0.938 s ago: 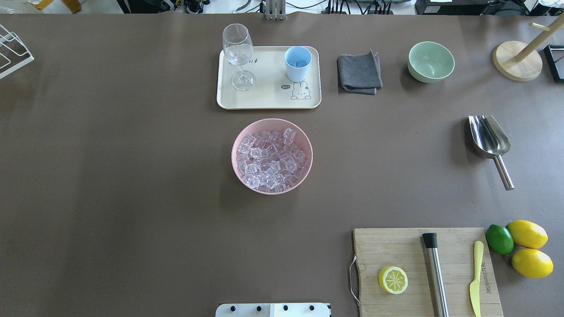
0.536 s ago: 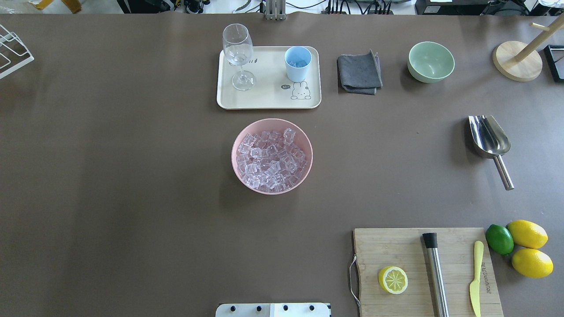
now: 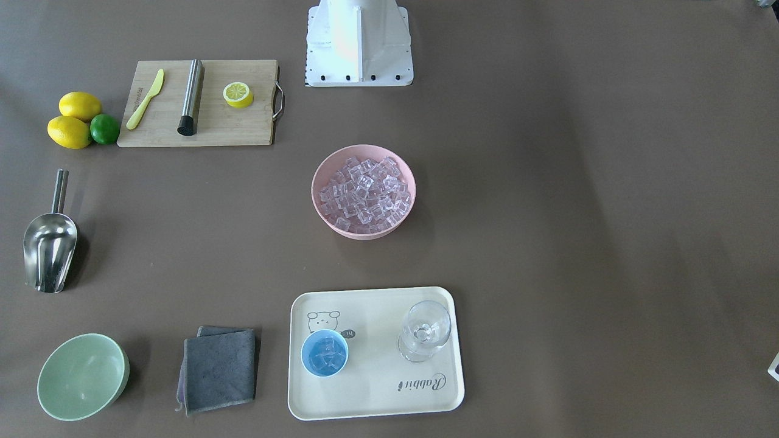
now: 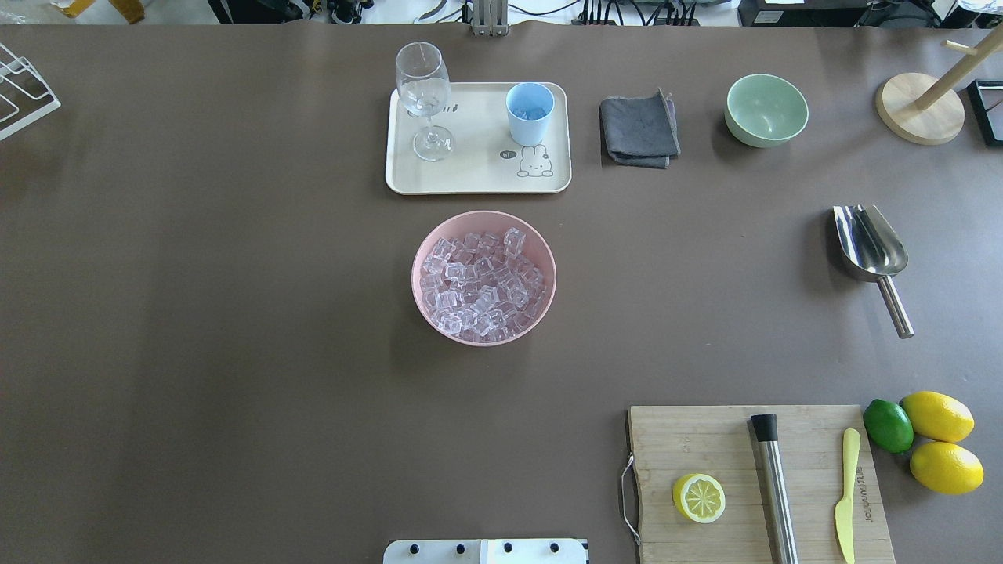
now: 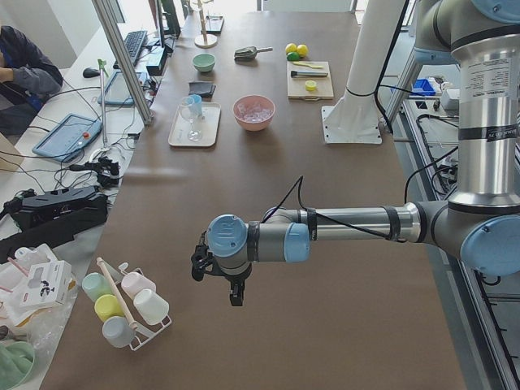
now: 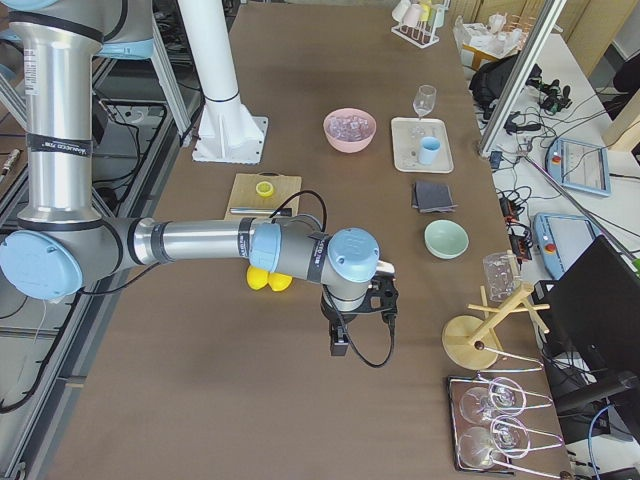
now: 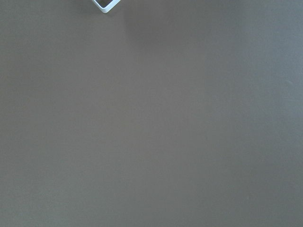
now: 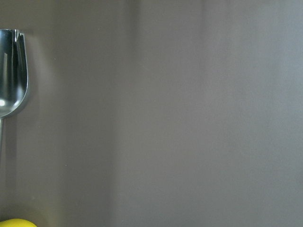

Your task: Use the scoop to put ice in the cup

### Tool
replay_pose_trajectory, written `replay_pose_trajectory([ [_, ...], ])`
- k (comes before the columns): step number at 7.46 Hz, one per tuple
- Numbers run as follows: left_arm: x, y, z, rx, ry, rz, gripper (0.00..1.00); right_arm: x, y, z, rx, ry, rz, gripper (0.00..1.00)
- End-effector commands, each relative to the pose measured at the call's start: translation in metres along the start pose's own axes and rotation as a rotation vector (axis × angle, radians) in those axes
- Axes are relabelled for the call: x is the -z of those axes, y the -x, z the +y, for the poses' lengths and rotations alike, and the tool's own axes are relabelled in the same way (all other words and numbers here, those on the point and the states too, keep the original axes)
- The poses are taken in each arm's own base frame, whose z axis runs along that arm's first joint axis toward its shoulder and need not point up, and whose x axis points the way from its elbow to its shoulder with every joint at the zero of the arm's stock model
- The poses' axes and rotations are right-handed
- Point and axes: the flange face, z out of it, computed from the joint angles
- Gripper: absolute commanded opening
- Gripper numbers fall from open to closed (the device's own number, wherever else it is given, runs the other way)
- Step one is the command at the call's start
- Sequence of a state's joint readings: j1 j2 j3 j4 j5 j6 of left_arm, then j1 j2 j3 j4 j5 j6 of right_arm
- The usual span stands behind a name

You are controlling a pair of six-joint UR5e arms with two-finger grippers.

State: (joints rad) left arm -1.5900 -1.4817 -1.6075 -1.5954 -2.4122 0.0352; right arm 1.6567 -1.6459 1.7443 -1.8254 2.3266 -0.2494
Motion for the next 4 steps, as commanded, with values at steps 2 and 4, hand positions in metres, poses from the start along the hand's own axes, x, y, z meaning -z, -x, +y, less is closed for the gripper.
replay_pose_trajectory([
  [2, -0.0054, 0.0064, 0.0061, 0.013, 0.011, 0.0, 0.98, -0.0001, 0.0, 0.0, 0.0, 0.0, 0.0, 1.0],
  [4, -0.0064, 0.0065, 0.0062, 0.013, 0.013, 0.0, 0.98, 0.0005, 0.0003, -0.0007, 0.0, -0.001, 0.0, 1.0],
])
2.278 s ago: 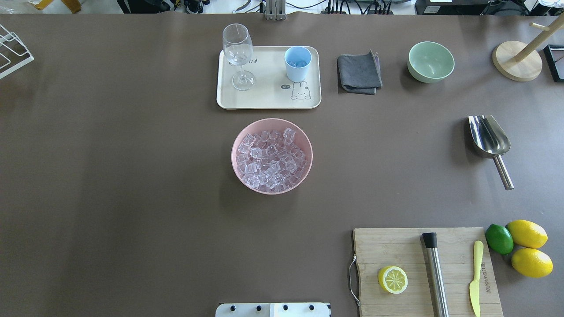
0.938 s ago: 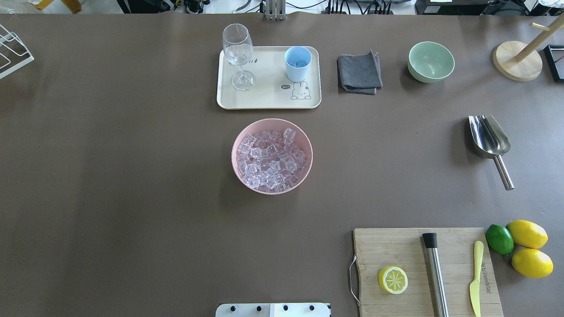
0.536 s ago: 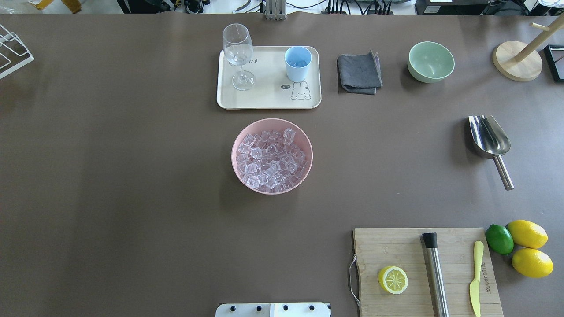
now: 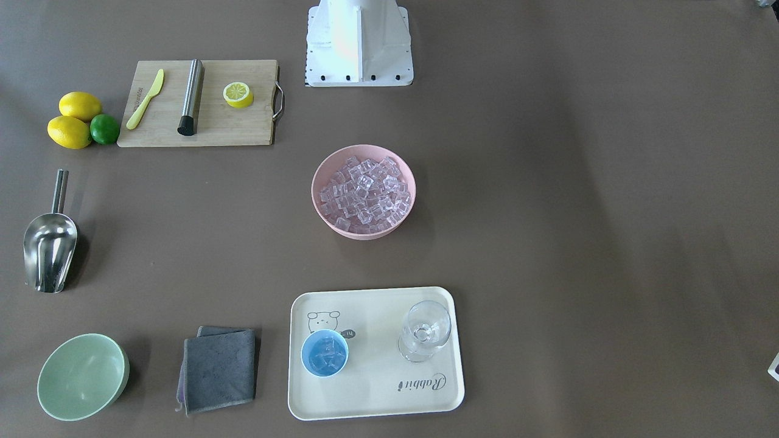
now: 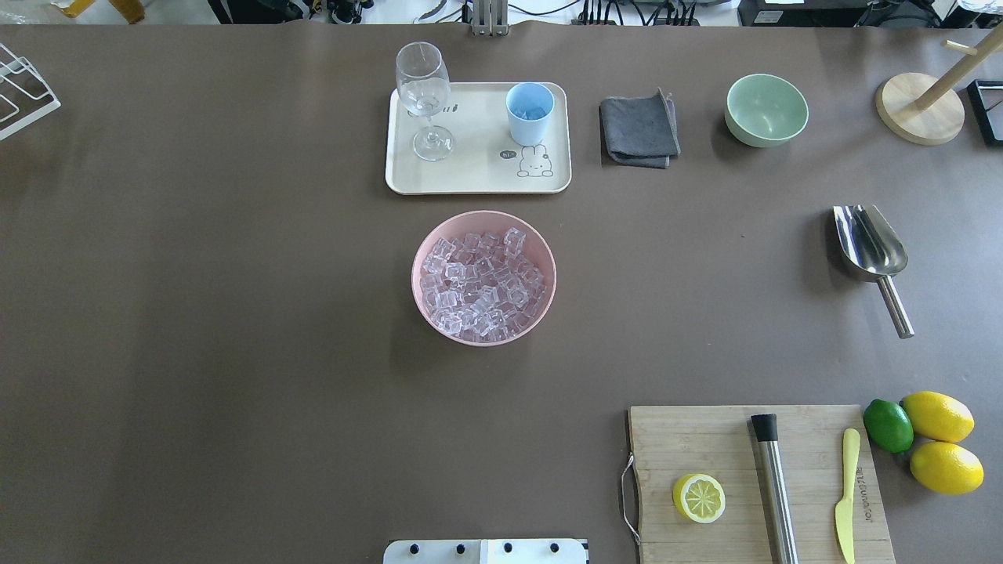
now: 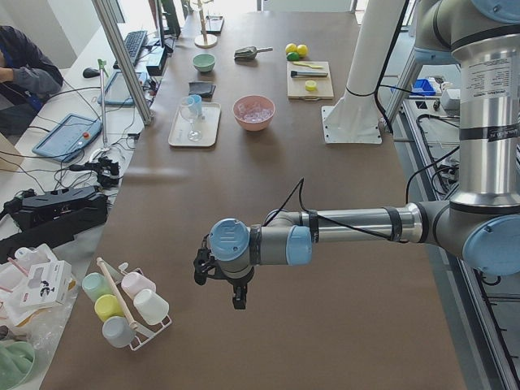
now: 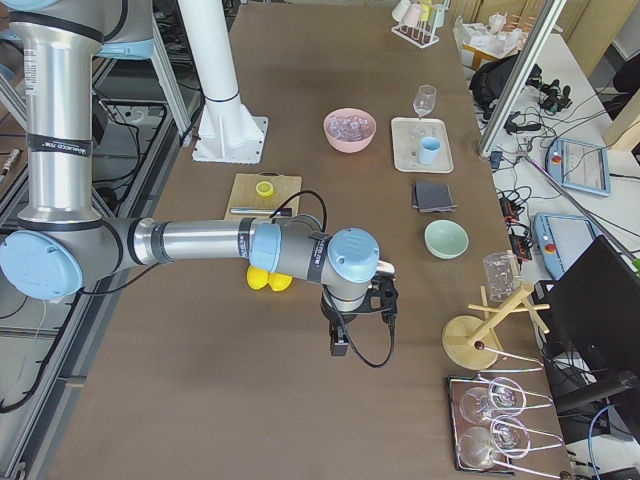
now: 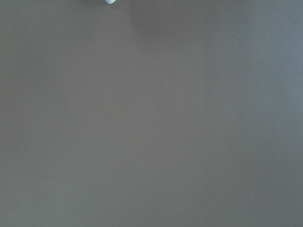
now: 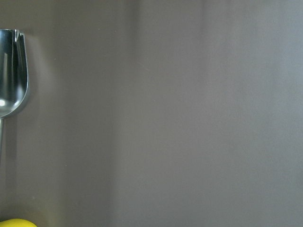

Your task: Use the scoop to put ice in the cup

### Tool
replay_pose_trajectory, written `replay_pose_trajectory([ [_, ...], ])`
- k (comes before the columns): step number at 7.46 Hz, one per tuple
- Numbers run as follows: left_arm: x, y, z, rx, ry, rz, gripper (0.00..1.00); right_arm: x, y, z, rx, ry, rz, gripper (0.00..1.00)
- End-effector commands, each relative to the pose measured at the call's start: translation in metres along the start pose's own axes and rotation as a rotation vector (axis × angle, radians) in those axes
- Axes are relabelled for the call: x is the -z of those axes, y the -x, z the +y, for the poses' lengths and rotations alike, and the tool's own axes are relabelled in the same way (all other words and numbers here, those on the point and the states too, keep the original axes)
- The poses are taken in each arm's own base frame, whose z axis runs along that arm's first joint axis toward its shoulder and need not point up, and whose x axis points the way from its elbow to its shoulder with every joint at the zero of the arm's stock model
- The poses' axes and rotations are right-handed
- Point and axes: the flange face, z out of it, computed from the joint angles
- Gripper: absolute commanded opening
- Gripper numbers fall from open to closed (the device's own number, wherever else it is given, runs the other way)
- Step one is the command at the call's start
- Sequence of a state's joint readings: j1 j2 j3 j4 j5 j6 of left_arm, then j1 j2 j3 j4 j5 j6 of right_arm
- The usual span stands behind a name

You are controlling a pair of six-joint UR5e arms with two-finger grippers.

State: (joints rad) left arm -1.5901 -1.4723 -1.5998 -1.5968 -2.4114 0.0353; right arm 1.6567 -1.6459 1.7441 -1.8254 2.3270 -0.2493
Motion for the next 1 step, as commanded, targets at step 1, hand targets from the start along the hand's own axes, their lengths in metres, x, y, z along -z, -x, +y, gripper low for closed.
replay_pose_trajectory([
  [1, -0.0011, 0.0006, 0.0007, 0.001, 0.002, 0.0, 0.98, 0.0006, 0.0004, -0.0007, 0.0, -0.001, 0.0, 1.0],
])
